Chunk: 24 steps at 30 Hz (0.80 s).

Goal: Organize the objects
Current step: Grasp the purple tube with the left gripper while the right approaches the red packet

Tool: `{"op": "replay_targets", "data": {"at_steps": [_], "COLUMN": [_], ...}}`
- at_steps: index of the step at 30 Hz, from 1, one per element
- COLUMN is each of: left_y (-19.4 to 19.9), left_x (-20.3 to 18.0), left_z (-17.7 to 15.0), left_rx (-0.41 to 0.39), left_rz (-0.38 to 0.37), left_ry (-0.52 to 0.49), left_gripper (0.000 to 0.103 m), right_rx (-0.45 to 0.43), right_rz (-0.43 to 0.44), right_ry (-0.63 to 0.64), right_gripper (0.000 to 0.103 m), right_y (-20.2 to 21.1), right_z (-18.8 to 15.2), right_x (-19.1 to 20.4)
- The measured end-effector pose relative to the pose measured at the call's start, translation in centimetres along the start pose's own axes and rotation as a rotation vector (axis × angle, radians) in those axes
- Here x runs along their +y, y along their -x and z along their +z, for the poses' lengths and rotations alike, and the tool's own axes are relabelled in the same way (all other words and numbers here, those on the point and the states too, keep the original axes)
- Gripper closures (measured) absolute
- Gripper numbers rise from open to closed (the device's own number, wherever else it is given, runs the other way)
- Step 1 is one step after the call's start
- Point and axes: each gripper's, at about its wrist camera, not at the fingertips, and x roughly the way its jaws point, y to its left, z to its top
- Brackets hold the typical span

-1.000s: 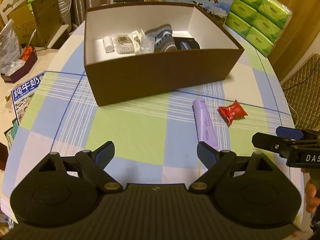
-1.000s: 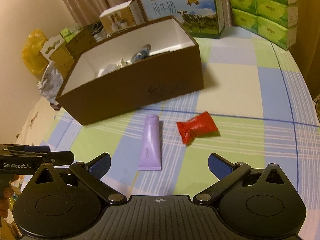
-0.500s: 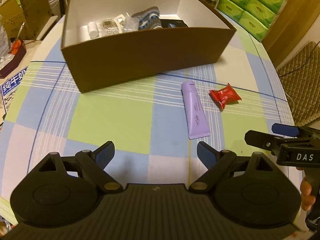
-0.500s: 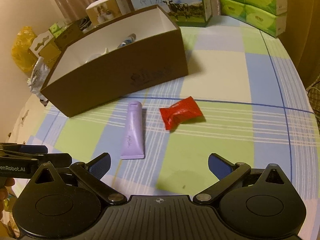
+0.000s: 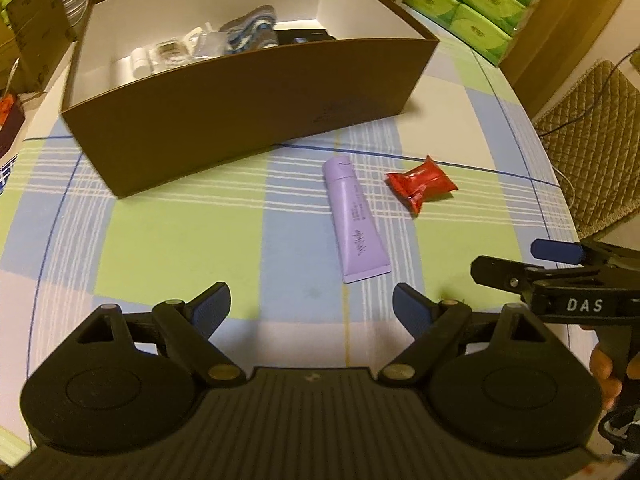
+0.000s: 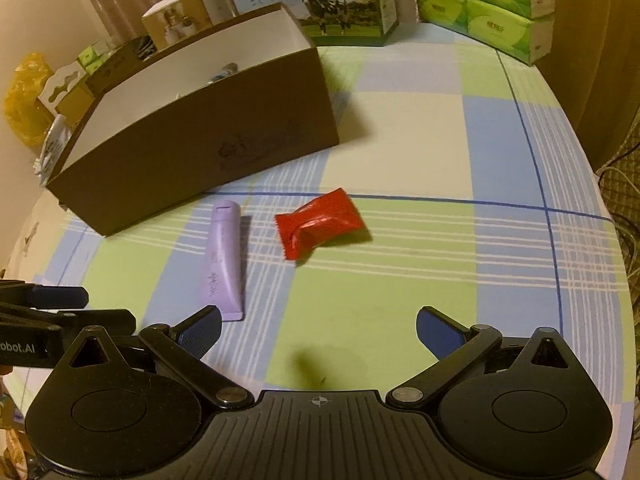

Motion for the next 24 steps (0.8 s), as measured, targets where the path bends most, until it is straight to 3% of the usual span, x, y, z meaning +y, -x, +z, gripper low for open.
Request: {"op": "replay_targets", "data": {"at_steps": [10,14,24], "left_y": [-2.8,-4.1,-7.6], "left_x": [-1.9,-2.3,-3.6], "left_z": [1.7,2.3,3.8], "left_rx": [0.007,0.013,0.019], "left_rz": [-0.026,-0.033,-0.034], "left_ry": [-0.050,-0.058,-0.074], "left_gripper": [0.029,0.039,0.046], "right_rx": [-0.005,-0.001,-0.016], "right_rz": [-0.020,-0.039,-0.079], "right_ry": [-0.023,-0.052,-0.121], "right_gripper": [0.002,0.002,0.002], "right_y": [-1.1,-1.5,-2.1], "right_z": [0.9,1.2,2.0], "right_x": [-1.3,-2.2,-4.0]}}
